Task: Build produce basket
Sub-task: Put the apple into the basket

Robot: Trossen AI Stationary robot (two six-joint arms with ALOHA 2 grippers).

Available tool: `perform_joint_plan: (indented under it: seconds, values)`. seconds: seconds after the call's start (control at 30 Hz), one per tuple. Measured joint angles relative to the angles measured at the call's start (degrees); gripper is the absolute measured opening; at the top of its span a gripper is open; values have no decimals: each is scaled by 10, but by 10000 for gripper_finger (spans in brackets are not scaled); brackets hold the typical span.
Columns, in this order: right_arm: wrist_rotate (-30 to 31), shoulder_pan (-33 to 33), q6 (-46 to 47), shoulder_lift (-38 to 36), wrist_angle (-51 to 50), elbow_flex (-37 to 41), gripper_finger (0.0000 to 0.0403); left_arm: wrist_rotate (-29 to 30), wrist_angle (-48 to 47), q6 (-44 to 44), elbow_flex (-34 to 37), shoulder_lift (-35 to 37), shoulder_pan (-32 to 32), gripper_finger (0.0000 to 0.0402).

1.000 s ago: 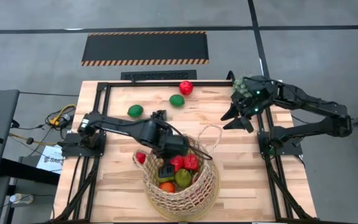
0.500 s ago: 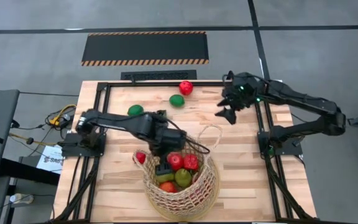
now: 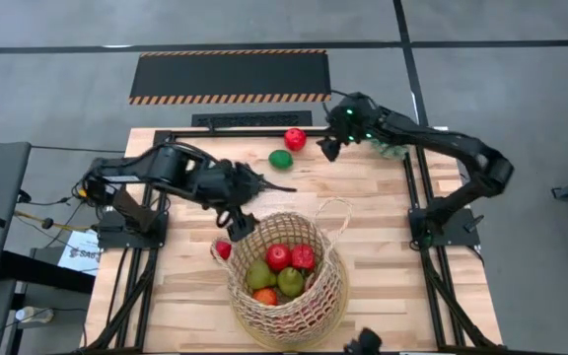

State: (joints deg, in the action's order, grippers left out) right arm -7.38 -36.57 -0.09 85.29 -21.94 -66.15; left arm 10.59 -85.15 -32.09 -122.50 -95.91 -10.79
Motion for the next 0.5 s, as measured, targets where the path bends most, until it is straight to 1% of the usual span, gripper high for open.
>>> perform_joint_plan:
  seconds: [0.1,0.17,0.23,0.27,0.33,0.43,0.5]
  values:
    - [7,-15,10,59,19,-9,286,26,-17,-5,0,9,0,389]
    - [-1,-21,31,97,-10,-36,286,51,-31,-3,0,11,0,389]
    - [-31,-26,30,125,-57,-74,286,76,-40,15,0,12,5,389]
    - [-45,-28,22,136,-78,-96,286,78,-42,29,0,12,11,389]
    - [-55,-32,-4,149,-116,-142,286,77,-42,57,0,13,32,389]
    - [-53,-36,-63,157,-180,-219,286,74,-25,104,0,20,77,389]
    - [-47,-43,-104,158,-226,-271,286,55,-7,143,0,27,112,389]
